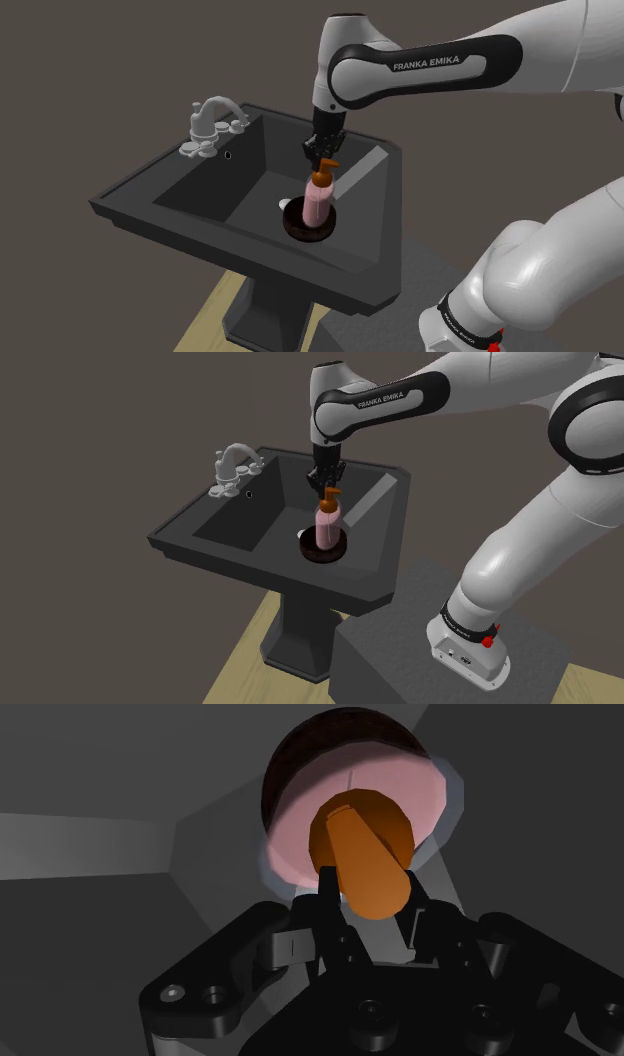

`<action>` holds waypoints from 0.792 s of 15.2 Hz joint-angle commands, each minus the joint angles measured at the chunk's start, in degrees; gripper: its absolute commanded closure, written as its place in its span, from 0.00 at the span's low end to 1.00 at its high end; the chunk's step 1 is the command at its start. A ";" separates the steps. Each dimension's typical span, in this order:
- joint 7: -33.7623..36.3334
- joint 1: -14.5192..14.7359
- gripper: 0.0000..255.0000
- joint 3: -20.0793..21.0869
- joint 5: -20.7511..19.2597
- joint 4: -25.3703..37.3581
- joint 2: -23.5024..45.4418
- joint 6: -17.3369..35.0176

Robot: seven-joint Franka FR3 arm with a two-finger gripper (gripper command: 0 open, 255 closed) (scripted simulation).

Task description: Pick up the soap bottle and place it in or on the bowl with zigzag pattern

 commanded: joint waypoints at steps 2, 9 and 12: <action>-0.01 0.06 1.00 0.05 0.06 -0.69 0.30 0.03; -0.18 0.04 0.00 -0.09 0.10 -0.79 -0.14 -0.30; -0.02 0.07 0.00 -0.02 0.07 0.96 0.01 -1.91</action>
